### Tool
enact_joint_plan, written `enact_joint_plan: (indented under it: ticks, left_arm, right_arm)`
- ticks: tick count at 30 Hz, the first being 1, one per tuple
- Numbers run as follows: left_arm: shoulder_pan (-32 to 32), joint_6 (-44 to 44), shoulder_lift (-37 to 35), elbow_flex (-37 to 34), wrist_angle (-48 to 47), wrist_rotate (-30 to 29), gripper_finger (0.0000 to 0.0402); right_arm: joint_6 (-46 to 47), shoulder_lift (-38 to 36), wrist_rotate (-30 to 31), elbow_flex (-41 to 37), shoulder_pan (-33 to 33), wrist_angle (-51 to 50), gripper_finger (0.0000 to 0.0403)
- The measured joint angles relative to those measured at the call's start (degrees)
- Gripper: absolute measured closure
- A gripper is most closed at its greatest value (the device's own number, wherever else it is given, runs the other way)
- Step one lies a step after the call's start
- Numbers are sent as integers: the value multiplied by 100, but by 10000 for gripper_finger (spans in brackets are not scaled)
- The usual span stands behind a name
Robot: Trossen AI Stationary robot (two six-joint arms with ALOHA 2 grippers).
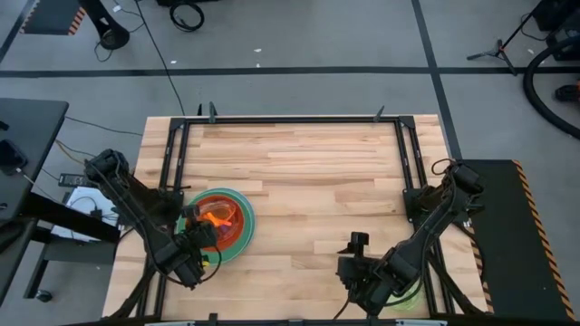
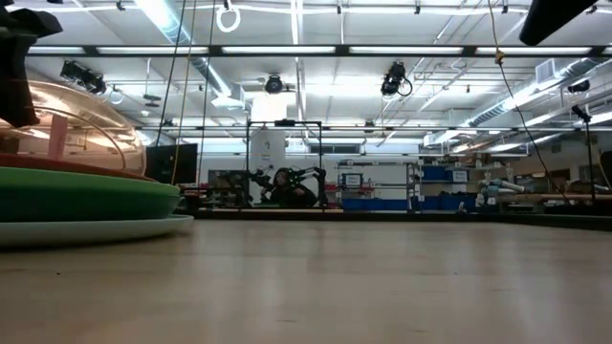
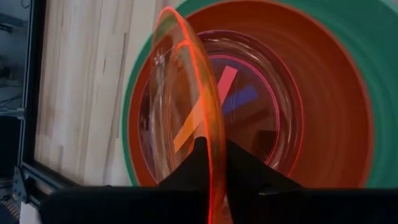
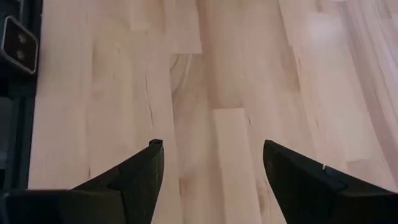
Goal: Stack plastic plates
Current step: Stack the light orange plate on top of the pink plate, then stack the light green plate on top of the light orange plate
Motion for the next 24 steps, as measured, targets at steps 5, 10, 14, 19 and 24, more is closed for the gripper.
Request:
enact_joint_plan:
  ticks: [5,10,14,19,24]
  left_arm:
    - [-2,-27,0,2,30,97,296]
    - [0,-208,0,2,105,348,221]
    - [0,-333,0,2,252,461,180]
    - [26,-359,0,2,595,1093,165]
    - [37,-452,0,2,671,1156,164]
  right_arm:
    - [-8,0,-126,0,-160,96,120]
    - [9,0,-374,0,-217,157,114]
    - [259,35,-331,0,-244,164,120]
    - [418,442,-328,0,-298,222,123]
    - [550,888,-787,3,-377,368,124]
